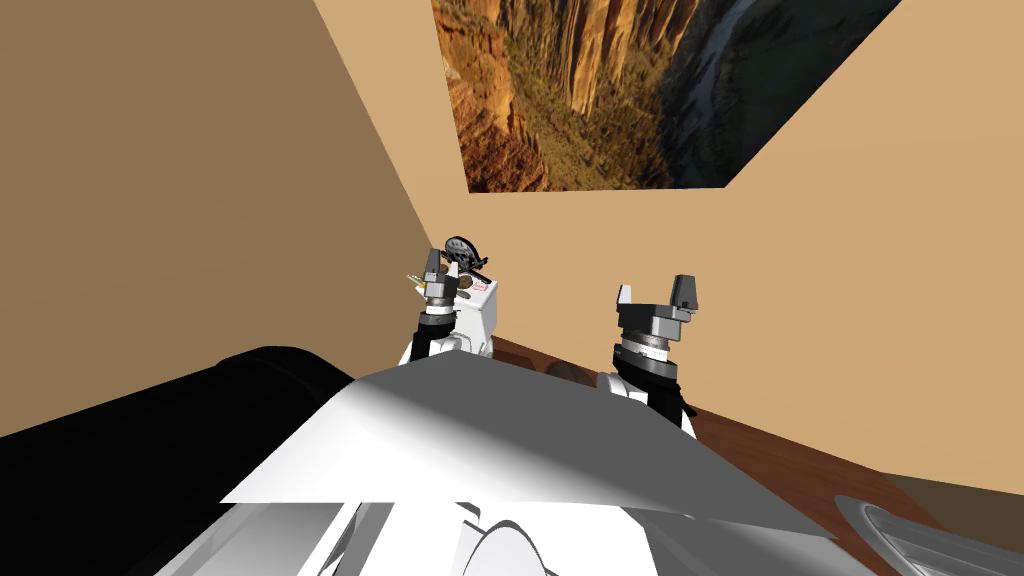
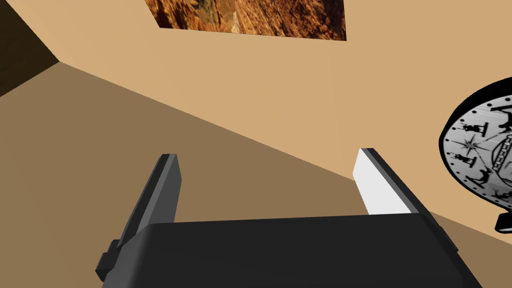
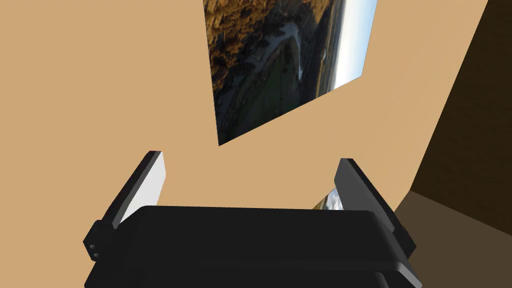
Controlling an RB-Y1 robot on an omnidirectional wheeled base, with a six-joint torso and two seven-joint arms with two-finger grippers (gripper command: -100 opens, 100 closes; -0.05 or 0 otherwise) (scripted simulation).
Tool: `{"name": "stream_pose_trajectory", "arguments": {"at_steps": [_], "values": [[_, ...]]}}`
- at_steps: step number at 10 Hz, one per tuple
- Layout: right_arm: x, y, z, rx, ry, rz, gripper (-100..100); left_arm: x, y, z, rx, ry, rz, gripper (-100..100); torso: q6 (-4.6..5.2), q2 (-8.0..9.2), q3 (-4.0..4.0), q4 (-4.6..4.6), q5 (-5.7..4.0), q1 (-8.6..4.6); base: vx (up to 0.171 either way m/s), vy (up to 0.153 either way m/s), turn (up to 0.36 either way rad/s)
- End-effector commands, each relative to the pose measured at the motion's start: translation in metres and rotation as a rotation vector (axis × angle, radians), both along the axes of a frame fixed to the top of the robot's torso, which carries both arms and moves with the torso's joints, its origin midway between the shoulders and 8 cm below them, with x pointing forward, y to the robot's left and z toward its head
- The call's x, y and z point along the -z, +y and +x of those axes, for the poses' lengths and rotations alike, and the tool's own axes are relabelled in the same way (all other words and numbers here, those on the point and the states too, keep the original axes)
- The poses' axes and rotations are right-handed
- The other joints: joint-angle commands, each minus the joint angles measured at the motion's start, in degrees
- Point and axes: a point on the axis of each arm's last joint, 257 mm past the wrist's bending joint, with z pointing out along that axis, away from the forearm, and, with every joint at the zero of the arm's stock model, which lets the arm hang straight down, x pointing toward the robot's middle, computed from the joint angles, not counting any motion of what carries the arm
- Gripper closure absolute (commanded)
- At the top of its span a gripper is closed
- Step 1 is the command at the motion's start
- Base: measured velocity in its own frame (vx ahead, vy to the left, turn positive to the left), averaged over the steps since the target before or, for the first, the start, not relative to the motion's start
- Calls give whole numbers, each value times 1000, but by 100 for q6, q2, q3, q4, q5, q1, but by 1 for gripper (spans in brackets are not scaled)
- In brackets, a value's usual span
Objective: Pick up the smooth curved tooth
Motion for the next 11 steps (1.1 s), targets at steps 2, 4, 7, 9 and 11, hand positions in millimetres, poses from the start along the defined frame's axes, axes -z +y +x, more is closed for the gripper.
{"name": "stream_pose_trajectory", "arguments": {"at_steps": [2,4,7,9,11], "values": [[0,0,0,0,0,0,0,5,-1,5,11,42,33,-100,0,0,0,0,0,2,1,2,5],[0,0,0,0,0,0,0,13,3,10,9,97,54,-100,0,-1,0,0,1,5,3,10,16],[0,0,0,0,0,0,0,24,11,18,-2,169,66,-100,0,0,0,0,2,6,0,13,15],[0,0,0,0,0,0,0,31,17,21,-12,211,71,-100,-1,1,0,0,2,8,-1,15,18],[0,0,0,0,0,0,0,39,23,25,-23,256,74,-100,0,1,1,0,2,7,-2,12,16]]}}
